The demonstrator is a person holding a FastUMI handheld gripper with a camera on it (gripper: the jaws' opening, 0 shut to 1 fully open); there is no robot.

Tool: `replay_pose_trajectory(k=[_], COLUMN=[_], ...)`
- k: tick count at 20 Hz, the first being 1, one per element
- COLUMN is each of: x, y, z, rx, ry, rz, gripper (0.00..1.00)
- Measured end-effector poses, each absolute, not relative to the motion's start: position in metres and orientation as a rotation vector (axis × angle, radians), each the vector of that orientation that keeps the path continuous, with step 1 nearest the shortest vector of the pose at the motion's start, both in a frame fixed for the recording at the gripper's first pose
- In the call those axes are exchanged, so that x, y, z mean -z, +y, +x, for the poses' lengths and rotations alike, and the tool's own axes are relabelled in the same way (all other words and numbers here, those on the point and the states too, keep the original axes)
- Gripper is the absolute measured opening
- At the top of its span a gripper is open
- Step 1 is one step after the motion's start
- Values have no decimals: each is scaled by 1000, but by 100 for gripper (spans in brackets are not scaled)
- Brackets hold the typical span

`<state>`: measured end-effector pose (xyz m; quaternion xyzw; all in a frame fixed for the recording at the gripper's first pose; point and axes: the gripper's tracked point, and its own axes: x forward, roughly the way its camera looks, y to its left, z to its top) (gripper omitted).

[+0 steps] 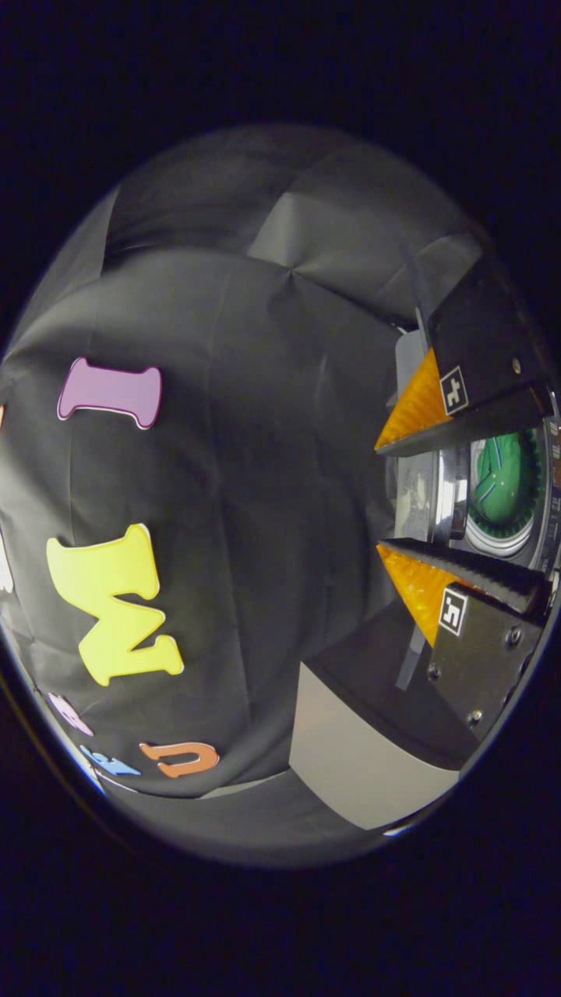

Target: Put the clothes into the washing machine and then close the washing machine lid.

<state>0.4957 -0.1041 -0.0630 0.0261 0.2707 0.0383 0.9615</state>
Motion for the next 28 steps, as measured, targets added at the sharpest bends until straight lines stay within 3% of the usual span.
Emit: replay_pose_trajectory(k=[9,12,19,28], x=[93,98,58,-23], y=[-102,-91,-91,-97], z=[434,405,333,229], rx=[-22,-11,53,93], ry=[647,650,564,311], rz=[83,189,163,124], gripper=[68,78,78,78])
